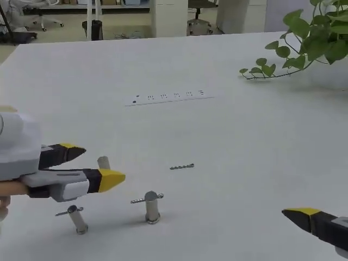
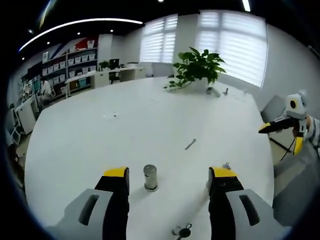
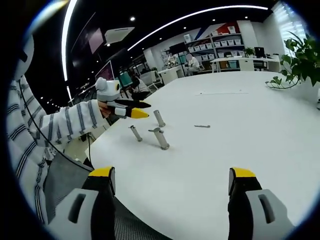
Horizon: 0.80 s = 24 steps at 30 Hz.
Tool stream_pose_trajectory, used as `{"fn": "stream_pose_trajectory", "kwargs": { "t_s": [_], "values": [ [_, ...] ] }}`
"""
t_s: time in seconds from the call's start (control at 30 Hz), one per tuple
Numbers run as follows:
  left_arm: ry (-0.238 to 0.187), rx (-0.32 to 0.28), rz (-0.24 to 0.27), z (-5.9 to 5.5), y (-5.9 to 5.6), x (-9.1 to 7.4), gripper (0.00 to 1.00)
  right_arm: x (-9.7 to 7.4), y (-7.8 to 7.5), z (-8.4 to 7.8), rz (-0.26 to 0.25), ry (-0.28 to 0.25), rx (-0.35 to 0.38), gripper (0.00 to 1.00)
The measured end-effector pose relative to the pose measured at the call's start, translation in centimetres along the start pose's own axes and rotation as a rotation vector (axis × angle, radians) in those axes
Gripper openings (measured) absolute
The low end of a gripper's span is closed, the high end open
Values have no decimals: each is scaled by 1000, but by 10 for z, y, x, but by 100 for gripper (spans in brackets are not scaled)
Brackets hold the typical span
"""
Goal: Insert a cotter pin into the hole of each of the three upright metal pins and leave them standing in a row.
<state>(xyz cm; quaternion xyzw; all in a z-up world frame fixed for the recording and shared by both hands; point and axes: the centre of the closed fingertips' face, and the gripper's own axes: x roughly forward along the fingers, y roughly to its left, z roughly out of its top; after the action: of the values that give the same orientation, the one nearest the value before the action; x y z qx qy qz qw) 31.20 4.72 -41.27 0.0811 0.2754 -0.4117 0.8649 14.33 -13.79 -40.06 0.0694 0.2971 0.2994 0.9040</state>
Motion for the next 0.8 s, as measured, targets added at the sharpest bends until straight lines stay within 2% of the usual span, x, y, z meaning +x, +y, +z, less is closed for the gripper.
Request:
{"fn": "stream_pose_trajectory", "kwargs": {
  "t_s": [0.03, 0.13, 0.23, 0.37, 0.5, 0.63, 0.8],
  "values": [
    [15, 9, 1, -2, 2, 3, 59, 0, -1, 0, -3, 2, 0, 93],
    [20, 5, 3, -3, 7, 9, 54, -1, -1, -2, -4, 10, -2, 92],
    [39, 11, 12, -7, 13, 16, 48, -1, 0, -8, -2, 39, -28, 92],
    [78, 28, 15, -18, 22, 25, 42, -1, 1, -10, 6, 47, -25, 92],
    [89, 36, 6, -24, 23, 31, 38, -1, 0, -15, 11, 59, -27, 91],
    [105, 16, 8, -30, 25, 38, 35, -1, 0, -19, 12, 80, -38, 90],
    [113, 23, 21, -32, 25, 42, 29, -1, 0, -18, 12, 70, -23, 90]
  ]
}}
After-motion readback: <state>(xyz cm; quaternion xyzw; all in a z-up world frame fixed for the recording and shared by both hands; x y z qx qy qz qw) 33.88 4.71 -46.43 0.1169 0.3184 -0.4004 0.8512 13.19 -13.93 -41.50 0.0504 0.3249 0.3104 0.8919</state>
